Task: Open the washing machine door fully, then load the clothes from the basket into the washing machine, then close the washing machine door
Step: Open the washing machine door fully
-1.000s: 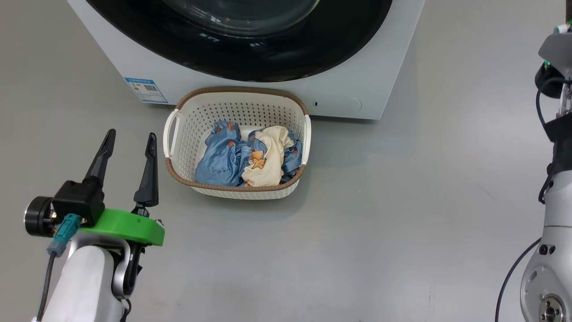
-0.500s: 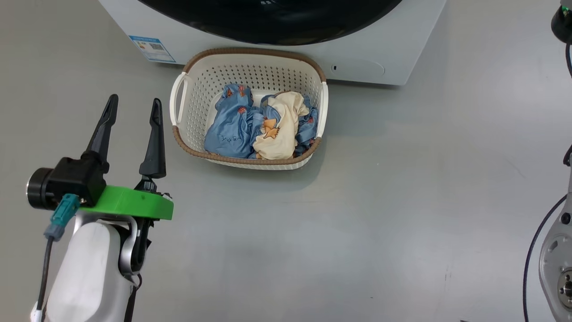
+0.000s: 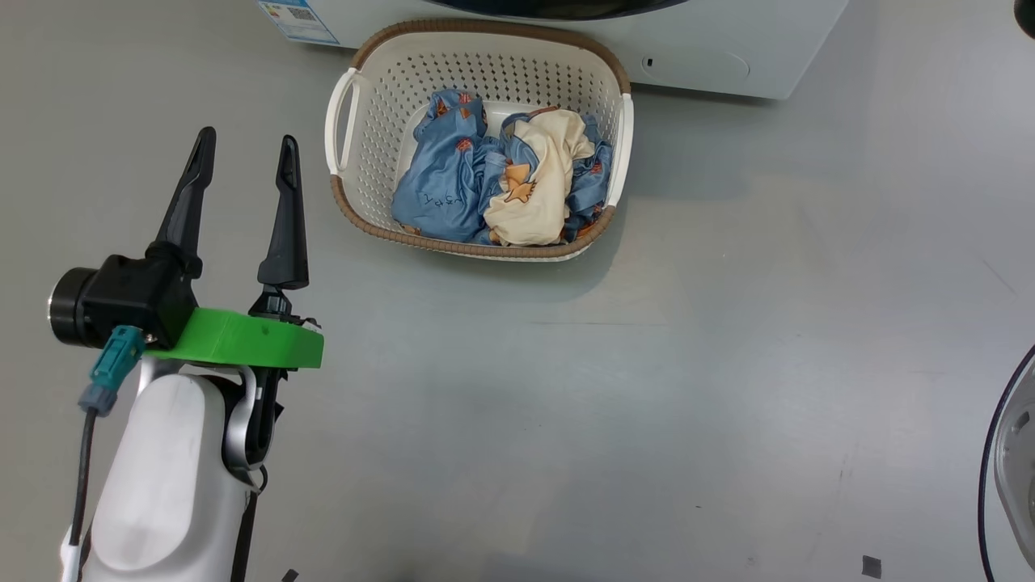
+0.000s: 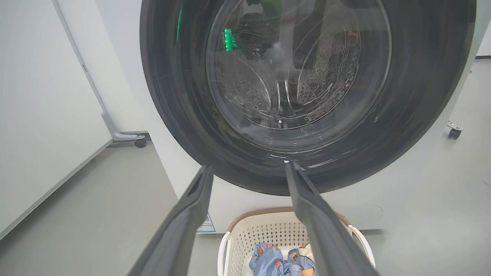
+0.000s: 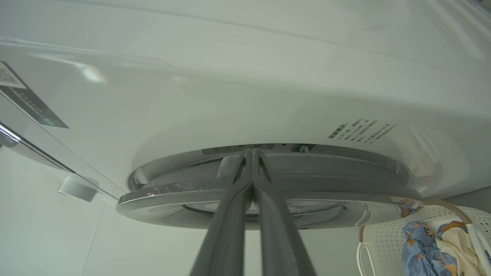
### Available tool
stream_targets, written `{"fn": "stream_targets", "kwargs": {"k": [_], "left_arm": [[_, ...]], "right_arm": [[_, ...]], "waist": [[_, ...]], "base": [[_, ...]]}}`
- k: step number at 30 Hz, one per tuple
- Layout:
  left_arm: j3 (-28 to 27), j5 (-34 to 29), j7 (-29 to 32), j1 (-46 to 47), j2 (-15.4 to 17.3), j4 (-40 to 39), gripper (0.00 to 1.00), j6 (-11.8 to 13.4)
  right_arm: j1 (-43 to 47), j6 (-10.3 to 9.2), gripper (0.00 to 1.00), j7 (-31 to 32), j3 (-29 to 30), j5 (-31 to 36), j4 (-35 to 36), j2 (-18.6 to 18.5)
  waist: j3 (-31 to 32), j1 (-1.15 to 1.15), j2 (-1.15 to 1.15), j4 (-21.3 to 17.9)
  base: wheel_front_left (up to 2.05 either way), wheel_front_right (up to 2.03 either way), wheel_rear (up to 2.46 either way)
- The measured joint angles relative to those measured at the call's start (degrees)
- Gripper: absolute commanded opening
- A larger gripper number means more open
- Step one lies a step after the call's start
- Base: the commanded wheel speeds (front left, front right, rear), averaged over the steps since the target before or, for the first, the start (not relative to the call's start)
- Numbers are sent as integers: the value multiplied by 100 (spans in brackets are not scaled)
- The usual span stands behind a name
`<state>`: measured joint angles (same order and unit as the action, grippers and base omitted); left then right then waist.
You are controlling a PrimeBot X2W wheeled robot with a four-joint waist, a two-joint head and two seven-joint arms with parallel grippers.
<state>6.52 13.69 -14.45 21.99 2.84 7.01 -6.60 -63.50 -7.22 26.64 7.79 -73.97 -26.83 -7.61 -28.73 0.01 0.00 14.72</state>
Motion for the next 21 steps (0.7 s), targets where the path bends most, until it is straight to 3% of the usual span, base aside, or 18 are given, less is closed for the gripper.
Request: {"fn": "stream_targets", "kwargs": {"k": [21], "left_arm": [[91,2,0,178,-140,1,100,-26]], "right_arm": [[-641,0,0,149,-45,352,-388,-68]], "waist": [[-410,0,0,368]], "base": [[0,0,0]]}}
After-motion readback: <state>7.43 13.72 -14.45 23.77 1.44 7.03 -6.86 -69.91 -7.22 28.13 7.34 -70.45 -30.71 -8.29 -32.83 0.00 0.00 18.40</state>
